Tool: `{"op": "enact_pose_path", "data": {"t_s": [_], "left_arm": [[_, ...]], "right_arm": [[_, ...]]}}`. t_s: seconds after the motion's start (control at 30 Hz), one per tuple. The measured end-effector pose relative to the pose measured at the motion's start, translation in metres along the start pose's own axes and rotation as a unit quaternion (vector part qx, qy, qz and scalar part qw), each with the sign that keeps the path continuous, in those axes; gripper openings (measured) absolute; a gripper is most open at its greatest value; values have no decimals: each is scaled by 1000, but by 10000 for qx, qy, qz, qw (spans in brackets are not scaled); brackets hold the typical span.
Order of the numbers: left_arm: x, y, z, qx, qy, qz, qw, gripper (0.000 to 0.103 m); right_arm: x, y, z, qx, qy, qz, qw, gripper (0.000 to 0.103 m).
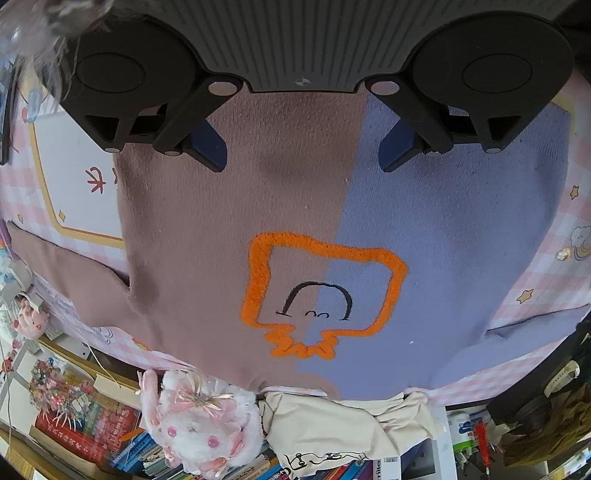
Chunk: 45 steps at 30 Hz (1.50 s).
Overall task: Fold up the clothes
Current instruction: 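Move the left tool to the lavender sleeve cuff and close on it, then lift the lavender cuff with the left tool and fold the sleeve across the sweater body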
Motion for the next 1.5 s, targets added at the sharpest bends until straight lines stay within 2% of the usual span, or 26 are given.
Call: {"op": "enact_pose_path", "data": {"t_s": [0.03,0.07,0.23,0.4,0.6,0.7,0.77,0.87,0.97,1.03,1.17,1.5], "left_arm": [[3,-3,-5,-10,9,-30,10000,49],[7,-6,-11,-19,18,-59,10000,48],[21,-17,-32,-341,160,-116,9992,48],[30,-13,-28,-895,133,331,9953,48],[40,-8,-23,-1549,100,864,9841,47],[43,-4,-25,-1483,100,893,9848,45],[44,-9,-24,-1554,53,873,9840,31],[45,-17,-23,-1661,-17,844,9825,20],[45,-22,-22,-1805,-52,869,9797,18],[44,-20,-21,-1743,-31,864,9809,17],[42,-18,-21,-1618,12,854,9831,5],[36,-11,-20,-1306,120,830,9879,3]], "right_arm": [[0,0,0,-5,-8,12,10000,89],[-1,0,1,-20,-17,28,10000,89],[-4,4,4,-35,-53,147,9999,89],[-5,12,7,108,-102,223,9996,89],[-6,13,6,143,-85,254,9995,89],[-6,9,7,25,-83,237,9997,89],[-7,7,7,-34,-68,237,9997,89],[-8,7,9,-35,-53,234,9997,89],[-5,9,11,46,-109,204,9997,89],[-3,8,11,63,-142,177,9997,89],[-3,0,9,-141,-130,117,9997,89],[-3,-2,6,-215,-98,106,9997,89]]}}
Point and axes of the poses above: each gripper's, at about its wrist camera, not at the fingertips, and x roughly the way its jaws point, y to its right, z to its underside, the point moved 5 cm from there along x, roughly the way its jaws point, and after that the axes turned 11 degrees about x, right-handed, at the moved point
